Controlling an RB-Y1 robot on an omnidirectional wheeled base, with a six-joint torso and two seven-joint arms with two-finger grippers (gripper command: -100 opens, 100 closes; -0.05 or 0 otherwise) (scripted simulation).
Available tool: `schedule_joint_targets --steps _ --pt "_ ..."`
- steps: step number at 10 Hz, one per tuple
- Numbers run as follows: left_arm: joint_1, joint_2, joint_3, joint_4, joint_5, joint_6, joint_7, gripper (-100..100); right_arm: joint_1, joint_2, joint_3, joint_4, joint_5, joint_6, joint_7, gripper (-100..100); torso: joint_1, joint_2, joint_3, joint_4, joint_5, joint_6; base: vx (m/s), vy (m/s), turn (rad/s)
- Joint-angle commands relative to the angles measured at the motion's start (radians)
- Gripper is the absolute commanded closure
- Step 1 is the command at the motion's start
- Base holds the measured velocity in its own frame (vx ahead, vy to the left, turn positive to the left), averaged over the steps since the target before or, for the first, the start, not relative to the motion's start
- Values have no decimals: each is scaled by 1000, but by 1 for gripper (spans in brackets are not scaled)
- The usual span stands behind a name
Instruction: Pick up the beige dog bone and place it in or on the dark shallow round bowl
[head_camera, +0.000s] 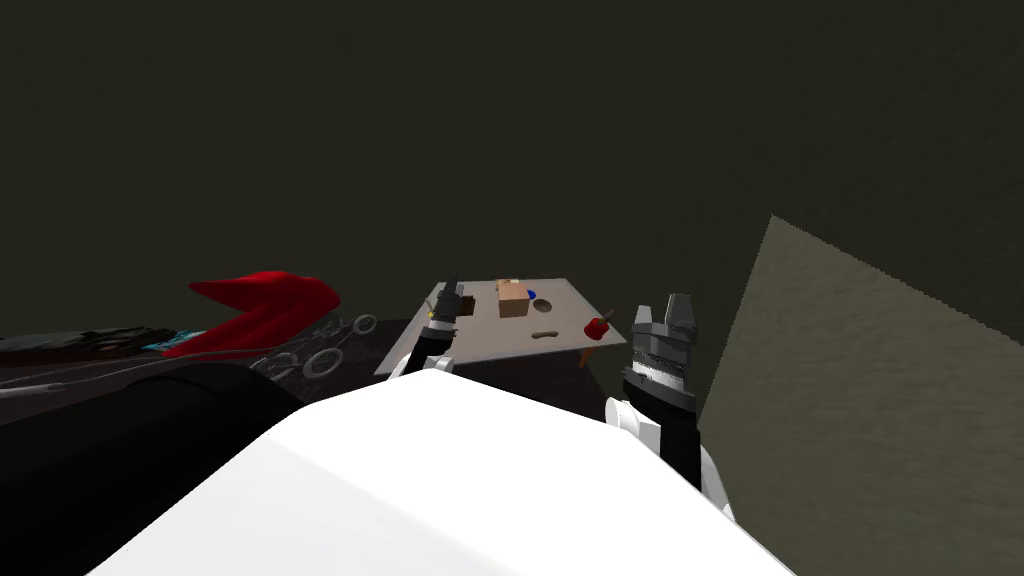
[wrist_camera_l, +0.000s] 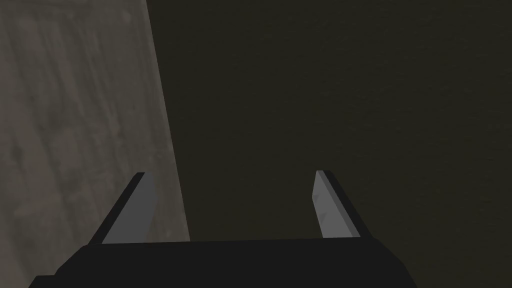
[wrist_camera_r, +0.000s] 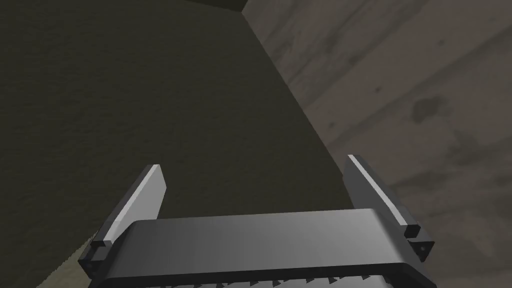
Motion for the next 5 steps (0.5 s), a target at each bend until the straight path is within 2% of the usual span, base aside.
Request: schedule_joint_targets --steps 1,3,5 --pt "0 0 0 0 0 0 0 0 5 -32 8 10 2 1 10 -100 0 0 0 0 0 0 9 -27 86" --pt "0 0 0 0 0 0 0 0 17 -86 25 33 5 4 32 -100 -5 -1 -1 0 -1 0 12 -101 135" --pt "0 0 0 0 0 0 0 0 34 -149 51 68 10 10 67 -100 -10 -1 0 0 -2 0 0 -161 224"
